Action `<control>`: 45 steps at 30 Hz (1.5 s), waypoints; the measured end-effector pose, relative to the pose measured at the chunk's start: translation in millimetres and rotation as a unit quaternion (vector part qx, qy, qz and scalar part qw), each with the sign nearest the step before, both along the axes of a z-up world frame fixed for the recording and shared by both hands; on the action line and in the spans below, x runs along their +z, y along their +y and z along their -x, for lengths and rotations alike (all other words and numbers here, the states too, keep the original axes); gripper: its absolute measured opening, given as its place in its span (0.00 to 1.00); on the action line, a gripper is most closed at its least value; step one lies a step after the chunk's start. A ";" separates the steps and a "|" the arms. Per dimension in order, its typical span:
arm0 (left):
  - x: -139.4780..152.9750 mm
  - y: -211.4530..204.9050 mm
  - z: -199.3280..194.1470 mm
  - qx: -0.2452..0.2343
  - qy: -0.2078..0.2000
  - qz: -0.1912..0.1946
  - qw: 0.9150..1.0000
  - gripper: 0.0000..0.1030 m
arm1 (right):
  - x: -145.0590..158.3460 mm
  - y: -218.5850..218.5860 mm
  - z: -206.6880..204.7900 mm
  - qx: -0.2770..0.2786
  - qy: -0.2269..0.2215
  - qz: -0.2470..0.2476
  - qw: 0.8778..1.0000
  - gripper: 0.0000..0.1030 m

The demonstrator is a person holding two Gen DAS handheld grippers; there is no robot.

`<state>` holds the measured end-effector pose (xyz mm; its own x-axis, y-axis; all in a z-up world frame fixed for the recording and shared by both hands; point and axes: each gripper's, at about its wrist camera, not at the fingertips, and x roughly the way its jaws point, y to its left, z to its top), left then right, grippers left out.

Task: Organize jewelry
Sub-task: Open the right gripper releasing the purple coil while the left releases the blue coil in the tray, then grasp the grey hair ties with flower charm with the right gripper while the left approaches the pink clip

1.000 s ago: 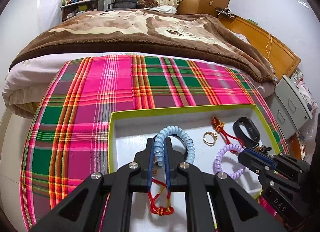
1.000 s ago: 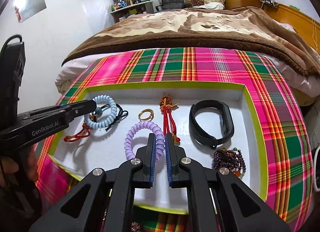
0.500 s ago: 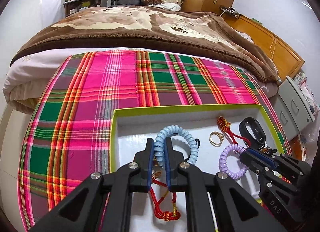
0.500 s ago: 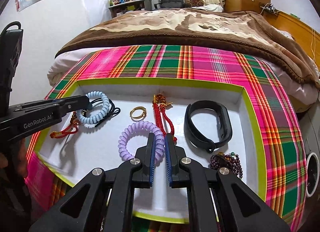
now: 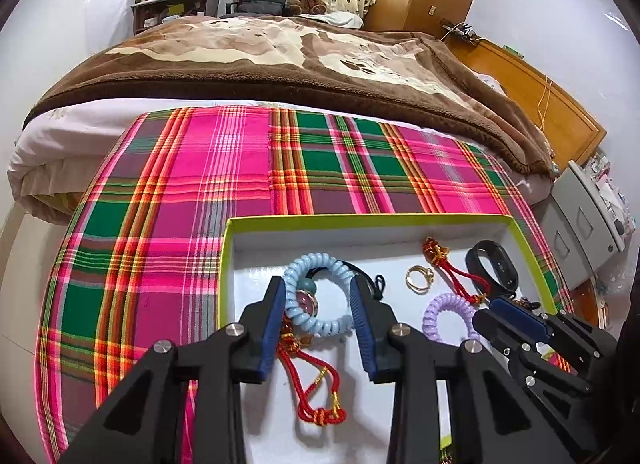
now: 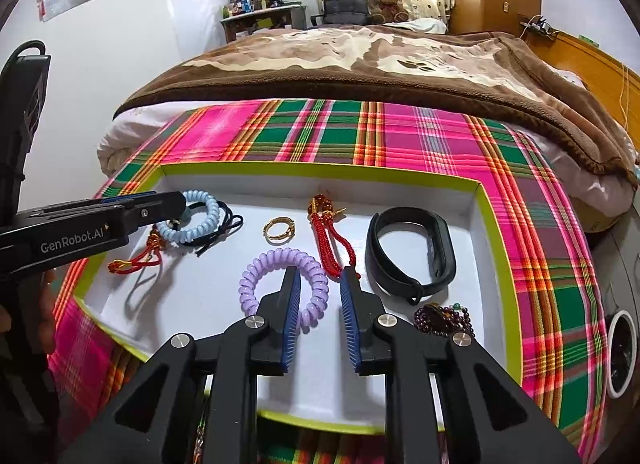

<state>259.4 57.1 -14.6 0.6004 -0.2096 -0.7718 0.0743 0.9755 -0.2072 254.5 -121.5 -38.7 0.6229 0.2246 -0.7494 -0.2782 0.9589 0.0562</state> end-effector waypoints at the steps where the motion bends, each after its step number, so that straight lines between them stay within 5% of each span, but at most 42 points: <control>1: 2.1 -1.0 2.8 -0.001 -0.003 -0.004 1.000 0.34 | 1.6 -0.8 1.7 -0.001 -0.001 -0.003 1.000 0.21; 23: 30.4 -5.5 87.4 -0.005 -0.043 0.009 0.999 0.44 | 29.4 -22.3 75.0 0.025 -0.029 -0.036 0.999 0.28; 40: 13.0 4.4 146.9 0.007 -0.036 0.026 0.999 0.45 | -4.8 -33.3 117.0 0.050 0.005 -0.081 0.995 0.30; 42: 10.7 6.7 151.4 0.007 -0.035 0.033 0.999 0.45 | -7.0 -32.9 115.3 0.048 0.012 -0.079 0.996 0.54; 45: 7.7 8.5 154.6 0.011 -0.031 0.033 0.999 0.45 | -10.2 -32.0 111.7 0.048 0.021 -0.080 0.995 0.59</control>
